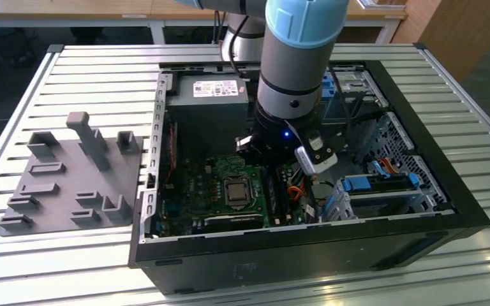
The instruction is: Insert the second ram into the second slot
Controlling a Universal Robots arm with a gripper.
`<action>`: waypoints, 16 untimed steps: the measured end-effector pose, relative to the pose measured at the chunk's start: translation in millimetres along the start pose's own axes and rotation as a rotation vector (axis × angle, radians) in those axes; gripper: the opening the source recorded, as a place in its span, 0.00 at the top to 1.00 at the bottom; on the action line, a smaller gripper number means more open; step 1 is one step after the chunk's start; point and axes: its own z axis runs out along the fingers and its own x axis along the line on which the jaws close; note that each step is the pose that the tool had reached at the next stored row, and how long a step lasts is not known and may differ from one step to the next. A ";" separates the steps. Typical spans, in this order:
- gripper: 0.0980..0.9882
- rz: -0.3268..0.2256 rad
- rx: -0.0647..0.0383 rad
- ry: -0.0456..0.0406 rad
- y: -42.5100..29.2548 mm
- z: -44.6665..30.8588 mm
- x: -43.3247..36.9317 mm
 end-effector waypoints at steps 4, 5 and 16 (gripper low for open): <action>0.96 -0.001 0.000 0.0001 -0.6 0.9 0.0; 0.96 -0.001 0.000 0.0001 -0.6 0.9 -0.2; 0.96 -0.036 -0.002 0.0011 -0.8 6.0 -2.4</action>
